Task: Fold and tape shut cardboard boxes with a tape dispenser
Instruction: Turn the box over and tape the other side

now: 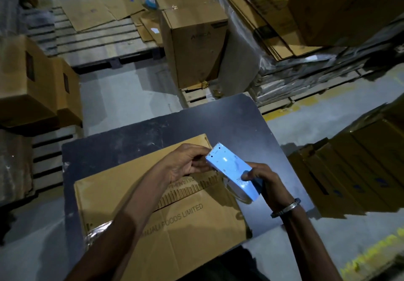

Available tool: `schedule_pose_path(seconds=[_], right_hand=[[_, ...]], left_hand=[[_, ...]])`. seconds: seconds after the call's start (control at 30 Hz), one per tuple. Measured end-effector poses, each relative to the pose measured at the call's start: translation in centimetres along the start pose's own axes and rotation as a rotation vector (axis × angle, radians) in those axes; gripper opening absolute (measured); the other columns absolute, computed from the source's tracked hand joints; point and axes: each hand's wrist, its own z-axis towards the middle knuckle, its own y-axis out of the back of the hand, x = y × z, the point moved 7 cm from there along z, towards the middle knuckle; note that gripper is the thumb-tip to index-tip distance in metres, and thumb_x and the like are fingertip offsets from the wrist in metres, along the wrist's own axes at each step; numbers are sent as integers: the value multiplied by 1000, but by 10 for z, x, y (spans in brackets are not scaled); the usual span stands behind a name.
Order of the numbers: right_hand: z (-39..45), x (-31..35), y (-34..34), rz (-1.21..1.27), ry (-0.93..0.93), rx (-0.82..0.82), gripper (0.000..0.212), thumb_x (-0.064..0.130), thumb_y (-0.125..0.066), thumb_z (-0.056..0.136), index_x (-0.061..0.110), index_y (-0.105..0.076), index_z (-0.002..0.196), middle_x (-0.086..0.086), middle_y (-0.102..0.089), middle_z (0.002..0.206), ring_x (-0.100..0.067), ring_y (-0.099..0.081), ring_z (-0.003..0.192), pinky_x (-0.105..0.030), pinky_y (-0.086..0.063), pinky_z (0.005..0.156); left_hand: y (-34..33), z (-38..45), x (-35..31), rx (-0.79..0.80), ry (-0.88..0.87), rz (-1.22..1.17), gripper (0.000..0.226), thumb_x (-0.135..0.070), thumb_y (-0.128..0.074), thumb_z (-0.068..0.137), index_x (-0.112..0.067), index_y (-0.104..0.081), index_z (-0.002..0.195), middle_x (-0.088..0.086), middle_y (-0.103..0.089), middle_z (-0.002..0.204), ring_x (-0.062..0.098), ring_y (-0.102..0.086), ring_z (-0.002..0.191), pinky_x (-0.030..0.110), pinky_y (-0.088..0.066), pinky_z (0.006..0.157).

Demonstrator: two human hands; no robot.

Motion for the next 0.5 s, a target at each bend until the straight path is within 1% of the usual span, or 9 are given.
schedule_pose_path(seconds=[0.03, 0.1, 0.17, 0.23, 0.27, 0.3, 0.37, 0.43, 0.5], right_hand=[[1, 1, -3, -18, -3, 1, 72, 39, -73, 56, -20, -64, 97, -22, -70, 96, -30, -62, 82, -31, -45, 65], [3, 6, -10, -35, 18, 3, 79, 44, -74, 62, -22, -59, 103, -30, -67, 95, -30, -58, 83, -38, -40, 71], [4, 11, -20, -41, 35, -20, 77, 48, -78, 68, -20, -59, 100, -35, -65, 93, -28, -60, 80, -39, -42, 71], [4, 15, -31, -38, 40, -65, 66, 46, -75, 75, -15, -63, 96, -29, -70, 89, -27, -64, 77, -36, -47, 68], [5, 14, -35, -39, 47, -87, 66, 47, -74, 75, -15, -63, 95, -31, -69, 88, -27, -63, 77, -36, -47, 69], [5, 13, -38, -36, 48, -110, 70, 49, -73, 74, -17, -61, 95, -37, -66, 91, -27, -61, 77, -39, -45, 70], [3, 9, -41, -13, 25, -155, 71, 50, -72, 73, -16, -60, 95, -38, -62, 90, -26, -58, 79, -40, -42, 74], [3, 5, -41, -14, -14, -199, 64, 52, -71, 72, -9, -66, 90, -24, -69, 86, -25, -62, 79, -38, -44, 73], [7, 2, -41, -63, -58, -251, 67, 57, -70, 70, -7, -66, 90, -15, -66, 79, -25, -59, 75, -38, -42, 69]], left_hand=[[4, 2, -4, -8, 20, 13, 28, -11, -70, 99, 9, -73, 118, 20, -78, 97, 23, -77, 83, 47, -56, 104], [10, 4, -15, -9, 30, 33, 17, -12, -72, 96, 2, -74, 106, 21, -78, 105, 28, -78, 96, 46, -57, 105], [19, 9, -26, -15, 32, 83, 9, -11, -71, 97, -3, -71, 93, 15, -78, 86, 21, -78, 79, 41, -61, 95], [26, 18, -38, -25, 42, 151, 14, -8, -68, 98, -3, -68, 85, 7, -69, 61, 12, -70, 55, 36, -66, 78], [32, 24, -43, -29, 52, 164, 13, -7, -69, 97, -2, -69, 85, 7, -69, 61, 11, -69, 52, 31, -66, 68], [39, 29, -49, -34, 61, 148, 10, -8, -72, 95, 0, -73, 90, 10, -74, 72, 12, -72, 58, 28, -65, 62], [52, 41, -61, -44, 53, 97, 15, -12, -76, 92, -1, -78, 102, 14, -79, 97, 16, -77, 75, 26, -63, 63], [60, 53, -67, -33, 42, 134, 20, -17, -75, 93, -2, -78, 107, 15, -79, 105, 18, -78, 83, 29, -64, 71], [56, 61, -72, -6, 32, 243, 28, -25, -74, 96, -2, -78, 111, 18, -78, 112, 19, -77, 89, 35, -64, 84]])
